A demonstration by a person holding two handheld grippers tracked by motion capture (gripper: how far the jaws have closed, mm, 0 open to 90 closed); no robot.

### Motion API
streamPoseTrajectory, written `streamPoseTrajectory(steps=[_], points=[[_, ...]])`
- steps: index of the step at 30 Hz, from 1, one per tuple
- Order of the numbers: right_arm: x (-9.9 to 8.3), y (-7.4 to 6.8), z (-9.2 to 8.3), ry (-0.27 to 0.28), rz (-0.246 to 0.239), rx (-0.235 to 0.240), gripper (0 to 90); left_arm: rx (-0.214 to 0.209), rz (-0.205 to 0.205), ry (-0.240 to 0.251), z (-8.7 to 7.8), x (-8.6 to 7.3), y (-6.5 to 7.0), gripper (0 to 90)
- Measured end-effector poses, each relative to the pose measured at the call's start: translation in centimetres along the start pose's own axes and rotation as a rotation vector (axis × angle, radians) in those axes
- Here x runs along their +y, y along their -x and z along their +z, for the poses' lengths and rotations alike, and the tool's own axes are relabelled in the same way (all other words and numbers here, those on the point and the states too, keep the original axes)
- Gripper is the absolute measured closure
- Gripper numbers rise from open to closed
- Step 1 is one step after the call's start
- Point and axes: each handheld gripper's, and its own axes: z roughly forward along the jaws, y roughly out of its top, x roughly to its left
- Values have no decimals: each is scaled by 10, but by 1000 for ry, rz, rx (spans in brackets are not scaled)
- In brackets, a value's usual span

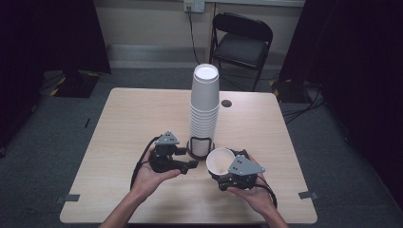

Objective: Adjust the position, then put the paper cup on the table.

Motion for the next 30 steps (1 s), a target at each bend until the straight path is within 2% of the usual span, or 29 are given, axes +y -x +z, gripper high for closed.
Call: streamPoseTrajectory(steps=[3, 5, 9, 11, 14, 17, 19, 20, 21, 22, 24, 30], points=[[0, 3, -2, 14, 39, -2, 120, 12, -7, 12, -1, -3, -1, 321], [0, 7, -3, 23, 63, -4, 120, 31, -38, 13, -1, -8, -2, 319], [0, 16, -6, 22, 96, -21, 119, 34, -7, 15, -1, -14, -4, 314], [0, 21, -7, 21, 117, -35, 119, 23, 3, 35, -3, -17, -8, 295], [1, 30, -7, 27, 151, -50, 119, 46, 22, 31, -6, -24, -12, 291], [0, 37, -8, 22, 164, -63, 118, 67, 38, 12, -9, -32, -20, 290], [0, 43, -8, 17, 167, -72, 117, 67, 24, 2, -11, -36, -25, 291], [0, 46, -8, 15, 174, -78, 116, 80, 11, -5, -12, -39, -30, 291], [0, 50, -9, 22, 196, -84, 116, 100, 4, -4, -14, -41, -32, 292], [-1, 55, -9, 30, 206, -88, 116, 106, 3, -2, -15, -43, -35, 292], [-1, 61, -9, 34, 221, -105, 115, 107, -25, 0, -17, -46, -41, 292], [-2, 82, -12, 34, 259, -150, 115, 131, -34, 36, -22, -51, -48, 289]])
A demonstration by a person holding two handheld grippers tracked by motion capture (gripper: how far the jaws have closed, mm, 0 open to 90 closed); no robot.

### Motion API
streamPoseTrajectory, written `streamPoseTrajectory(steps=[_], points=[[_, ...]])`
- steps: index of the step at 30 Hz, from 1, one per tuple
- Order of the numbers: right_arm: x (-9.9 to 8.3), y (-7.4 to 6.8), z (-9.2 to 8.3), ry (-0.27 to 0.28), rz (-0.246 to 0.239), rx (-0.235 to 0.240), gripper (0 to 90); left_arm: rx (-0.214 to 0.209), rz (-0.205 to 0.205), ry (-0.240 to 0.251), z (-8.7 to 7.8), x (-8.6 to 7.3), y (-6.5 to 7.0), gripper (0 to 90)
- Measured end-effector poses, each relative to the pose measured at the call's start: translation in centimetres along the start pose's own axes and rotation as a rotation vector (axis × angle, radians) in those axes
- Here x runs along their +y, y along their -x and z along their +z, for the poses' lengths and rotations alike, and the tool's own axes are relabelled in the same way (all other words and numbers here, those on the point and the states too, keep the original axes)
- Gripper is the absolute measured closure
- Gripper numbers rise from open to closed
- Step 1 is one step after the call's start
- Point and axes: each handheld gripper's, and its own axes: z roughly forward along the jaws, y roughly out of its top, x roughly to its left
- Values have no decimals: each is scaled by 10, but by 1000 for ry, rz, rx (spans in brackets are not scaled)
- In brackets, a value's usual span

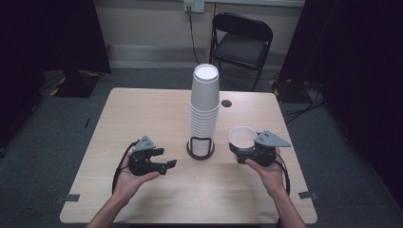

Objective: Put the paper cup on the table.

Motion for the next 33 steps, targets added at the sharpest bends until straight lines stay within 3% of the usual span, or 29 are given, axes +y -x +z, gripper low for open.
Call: streamPoseTrajectory(steps=[6, 13, 20, 24, 33], points=[[-2, 15, 4, 5, 49, -30, 113, 44, -13, 27, -2, -7, -1, 267], [-4, 30, 11, 0, 104, -72, 111, 79, -54, 58, -10, -15, -7, 275], [-6, 37, 18, 7, 136, -100, 110, 108, -55, 88, -16, -17, -11, 285], [-6, 42, 26, 4, 151, -117, 111, 94, -60, 127, -18, -16, -12, 288], [-14, 49, 41, 0, 181, -153, 111, 100, -43, 127, -17, -17, -10, 288]])
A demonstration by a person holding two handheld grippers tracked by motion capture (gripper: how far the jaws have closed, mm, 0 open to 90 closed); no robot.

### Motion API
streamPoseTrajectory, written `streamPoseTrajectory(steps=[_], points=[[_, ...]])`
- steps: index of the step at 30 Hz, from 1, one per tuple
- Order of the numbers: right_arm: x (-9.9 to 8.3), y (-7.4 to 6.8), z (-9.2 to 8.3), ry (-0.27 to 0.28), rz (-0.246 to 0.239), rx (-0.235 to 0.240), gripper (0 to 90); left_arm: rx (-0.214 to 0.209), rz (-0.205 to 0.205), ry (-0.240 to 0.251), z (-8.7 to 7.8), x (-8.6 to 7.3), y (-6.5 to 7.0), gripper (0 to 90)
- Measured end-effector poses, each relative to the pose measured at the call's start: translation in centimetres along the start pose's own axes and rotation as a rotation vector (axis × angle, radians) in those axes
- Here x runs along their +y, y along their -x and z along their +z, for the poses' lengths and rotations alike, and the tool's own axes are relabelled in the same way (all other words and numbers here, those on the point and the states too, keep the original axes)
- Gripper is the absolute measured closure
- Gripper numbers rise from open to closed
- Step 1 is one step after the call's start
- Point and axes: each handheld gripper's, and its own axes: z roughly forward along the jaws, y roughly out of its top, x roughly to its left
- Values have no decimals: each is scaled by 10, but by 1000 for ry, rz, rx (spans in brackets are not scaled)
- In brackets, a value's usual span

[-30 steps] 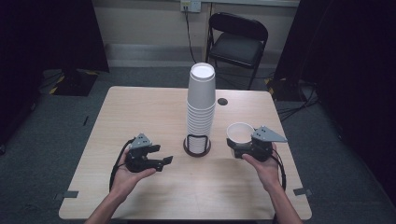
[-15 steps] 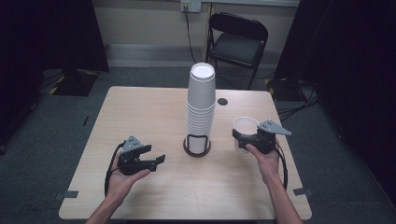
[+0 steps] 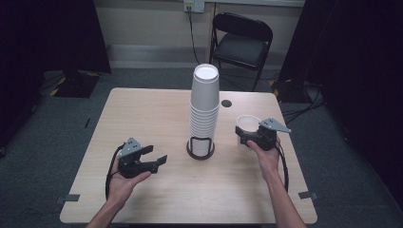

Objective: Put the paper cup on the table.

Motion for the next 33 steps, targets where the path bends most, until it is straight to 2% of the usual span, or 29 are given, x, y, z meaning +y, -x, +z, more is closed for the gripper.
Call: streamPoseTrajectory(steps=[4, 6, 8, 12, 18, 27, 33], points=[[-4, 1, 8, -3, 5, -22, 111, 6, 5, -12, 2, -1, -1, 288], [-6, 1, 13, -5, -1, -26, 111, 22, 25, -25, 3, -3, 0, 288], [-8, 2, 17, -5, 3, -42, 111, 8, 26, -32, 4, -4, 0, 288], [-13, 8, 23, -23, 27, -80, 108, 11, 39, -40, 6, -5, 2, 289], [-18, 10, 29, -26, 32, -101, 108, 18, 32, -47, 7, -6, 1, 289], [-24, 6, 34, -26, 14, -98, 109, 19, 31, -48, 7, -6, 1, 290], [-23, 1, 27, -91, -16, -80, 108, 26, 26, -47, 6, -6, 0, 290]])
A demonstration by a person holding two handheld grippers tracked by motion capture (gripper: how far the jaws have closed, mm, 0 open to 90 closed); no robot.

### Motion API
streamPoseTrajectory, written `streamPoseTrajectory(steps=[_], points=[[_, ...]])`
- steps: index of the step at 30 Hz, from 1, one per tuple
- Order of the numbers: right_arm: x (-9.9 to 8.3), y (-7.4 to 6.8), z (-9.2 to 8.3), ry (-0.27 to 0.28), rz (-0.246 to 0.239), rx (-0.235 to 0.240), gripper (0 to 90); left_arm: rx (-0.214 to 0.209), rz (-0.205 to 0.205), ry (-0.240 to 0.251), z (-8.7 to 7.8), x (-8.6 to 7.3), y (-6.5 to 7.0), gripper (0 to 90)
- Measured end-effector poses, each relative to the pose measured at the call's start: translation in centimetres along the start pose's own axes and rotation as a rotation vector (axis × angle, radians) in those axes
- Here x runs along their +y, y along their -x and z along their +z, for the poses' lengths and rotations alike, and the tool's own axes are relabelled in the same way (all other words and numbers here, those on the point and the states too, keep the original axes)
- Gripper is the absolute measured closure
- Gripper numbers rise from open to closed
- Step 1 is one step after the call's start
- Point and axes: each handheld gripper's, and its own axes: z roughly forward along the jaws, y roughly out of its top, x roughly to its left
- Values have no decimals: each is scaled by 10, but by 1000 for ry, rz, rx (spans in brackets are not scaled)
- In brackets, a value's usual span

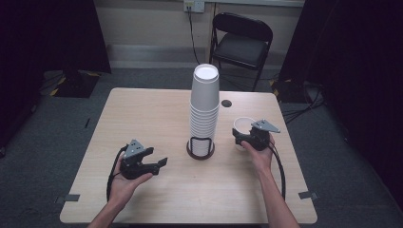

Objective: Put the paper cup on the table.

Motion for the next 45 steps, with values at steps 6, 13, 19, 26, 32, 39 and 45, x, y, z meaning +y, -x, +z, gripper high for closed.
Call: streamPoseTrajectory(steps=[6, 13, 19, 26, 32, 39, 45], points=[[-6, 1, -4, -30, 1, 10, 118, 2, -3, 2, 0, 0, 0, 291], [-8, 1, -3, -64, -3, 19, 124, 1, -3, -4, 1, 0, -1, 292], [-17, 3, 0, -129, 33, 42, 143, 3, -4, -4, 1, 0, -1, 291], [-23, 3, -4, -138, 51, 44, 139, 6, -2, -5, 1, 0, -1, 291], [-26, 1, -11, -147, 50, 45, 140, 6, -5, -6, 1, 0, -1, 291], [-25, 1, -25, -186, 51, 51, 140, 16, -14, -16, 1, -1, -3, 290], [-22, 2, -46, -160, 70, 75, 141, 26, -10, -17, 0, -1, -3, 290]])
